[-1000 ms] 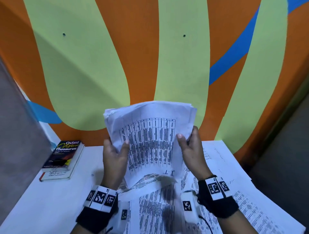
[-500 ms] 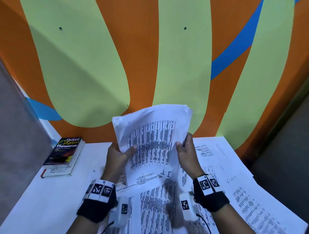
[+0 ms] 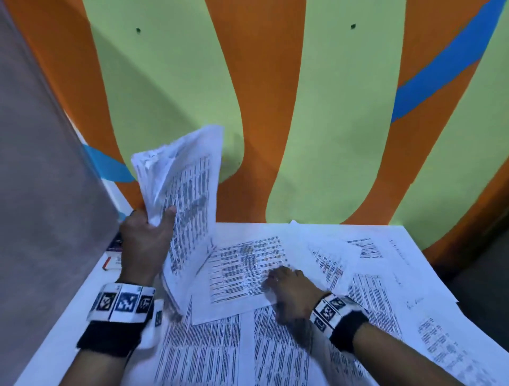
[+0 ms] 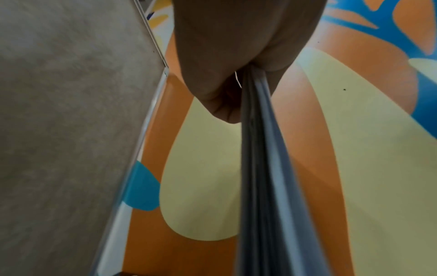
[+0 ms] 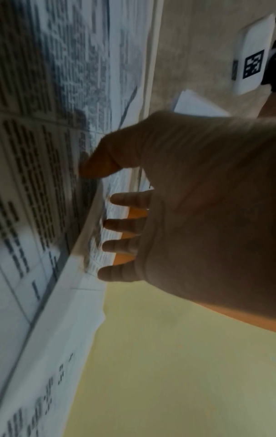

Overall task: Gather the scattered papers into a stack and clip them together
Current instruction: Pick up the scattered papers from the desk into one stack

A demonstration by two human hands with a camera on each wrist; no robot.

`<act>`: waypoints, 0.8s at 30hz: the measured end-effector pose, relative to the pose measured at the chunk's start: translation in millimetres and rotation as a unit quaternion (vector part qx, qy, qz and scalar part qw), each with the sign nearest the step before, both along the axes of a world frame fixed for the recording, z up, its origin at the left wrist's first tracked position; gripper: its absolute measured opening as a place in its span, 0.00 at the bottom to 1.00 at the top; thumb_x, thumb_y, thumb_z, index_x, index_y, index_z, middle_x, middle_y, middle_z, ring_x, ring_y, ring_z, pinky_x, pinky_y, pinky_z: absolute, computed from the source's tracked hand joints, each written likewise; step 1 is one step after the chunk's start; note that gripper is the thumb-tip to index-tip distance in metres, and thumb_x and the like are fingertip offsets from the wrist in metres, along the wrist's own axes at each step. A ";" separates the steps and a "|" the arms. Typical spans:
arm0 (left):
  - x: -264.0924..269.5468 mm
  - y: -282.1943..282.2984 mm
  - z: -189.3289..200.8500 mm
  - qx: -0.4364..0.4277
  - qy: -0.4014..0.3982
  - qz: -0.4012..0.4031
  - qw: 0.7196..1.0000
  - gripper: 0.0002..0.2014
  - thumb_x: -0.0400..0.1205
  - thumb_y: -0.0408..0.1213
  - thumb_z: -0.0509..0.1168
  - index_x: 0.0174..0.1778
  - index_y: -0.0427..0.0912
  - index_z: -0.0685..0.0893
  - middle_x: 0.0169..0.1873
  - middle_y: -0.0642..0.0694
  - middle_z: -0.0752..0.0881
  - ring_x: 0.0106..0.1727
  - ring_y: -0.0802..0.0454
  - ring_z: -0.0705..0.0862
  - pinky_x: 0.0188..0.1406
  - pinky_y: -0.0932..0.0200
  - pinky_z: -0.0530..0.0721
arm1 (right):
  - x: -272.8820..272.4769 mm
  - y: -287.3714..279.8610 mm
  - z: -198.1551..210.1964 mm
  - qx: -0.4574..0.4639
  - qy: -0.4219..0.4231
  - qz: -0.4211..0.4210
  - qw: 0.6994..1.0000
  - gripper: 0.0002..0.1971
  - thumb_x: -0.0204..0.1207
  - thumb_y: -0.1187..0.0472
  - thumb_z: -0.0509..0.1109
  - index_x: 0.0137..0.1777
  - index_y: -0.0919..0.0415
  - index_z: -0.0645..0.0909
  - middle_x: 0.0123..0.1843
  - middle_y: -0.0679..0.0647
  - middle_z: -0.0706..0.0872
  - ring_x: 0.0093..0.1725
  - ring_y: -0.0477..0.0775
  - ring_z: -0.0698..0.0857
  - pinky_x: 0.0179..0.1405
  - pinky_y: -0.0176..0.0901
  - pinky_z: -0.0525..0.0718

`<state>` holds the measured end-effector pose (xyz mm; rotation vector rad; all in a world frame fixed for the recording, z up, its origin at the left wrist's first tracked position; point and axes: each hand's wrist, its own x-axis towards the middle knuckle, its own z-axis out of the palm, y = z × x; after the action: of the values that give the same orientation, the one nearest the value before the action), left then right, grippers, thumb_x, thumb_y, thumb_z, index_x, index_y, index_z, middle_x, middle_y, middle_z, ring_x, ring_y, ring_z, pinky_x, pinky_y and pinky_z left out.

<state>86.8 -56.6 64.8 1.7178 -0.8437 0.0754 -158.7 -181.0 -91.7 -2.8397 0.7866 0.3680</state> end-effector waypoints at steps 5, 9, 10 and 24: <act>14.9 12.1 2.6 -0.034 -0.021 0.054 0.998 0.14 0.78 0.39 0.72 0.33 0.33 0.81 0.27 0.44 0.79 0.22 0.68 0.74 0.25 0.67 0.69 | 12.9 -1.8 1.3 -0.087 -0.008 0.046 0.995 0.20 0.70 0.65 0.68 0.64 0.61 0.78 0.60 0.61 0.80 0.53 0.66 0.81 0.42 0.53 0.83; 15.3 22.6 11.8 -0.061 -0.021 0.075 0.995 0.13 0.78 0.38 0.73 0.34 0.33 0.80 0.30 0.40 0.80 0.30 0.59 0.73 0.26 0.65 0.70 | 8.5 -7.6 1.0 -0.125 -0.103 0.026 0.986 0.13 0.60 0.67 0.76 0.41 0.51 0.83 0.43 0.50 0.86 0.49 0.57 0.84 0.53 0.50 0.76; 16.7 24.8 14.7 -0.065 -0.022 0.086 0.994 0.13 0.78 0.39 0.73 0.36 0.32 0.82 0.32 0.40 0.81 0.33 0.56 0.76 0.30 0.62 0.72 | 2.6 -10.7 -3.5 -0.103 -0.168 0.021 0.980 0.14 0.55 0.67 0.77 0.37 0.48 0.82 0.43 0.47 0.87 0.51 0.55 0.84 0.60 0.50 0.72; 41.6 46.3 17.9 -0.082 0.004 0.122 0.989 0.17 0.76 0.47 0.72 0.48 0.34 0.86 0.40 0.44 0.85 0.29 0.65 0.80 0.44 0.55 0.81 | 11.7 56.6 -17.1 0.180 -0.355 -0.270 0.877 0.21 0.77 0.70 0.65 0.70 0.63 0.77 0.81 0.58 0.60 0.78 0.59 0.70 0.72 0.34 0.65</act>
<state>128.4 -10.3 82.7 1.6567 -0.6003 0.2937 -147.0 -124.4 -108.8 -2.0296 1.1167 -0.5268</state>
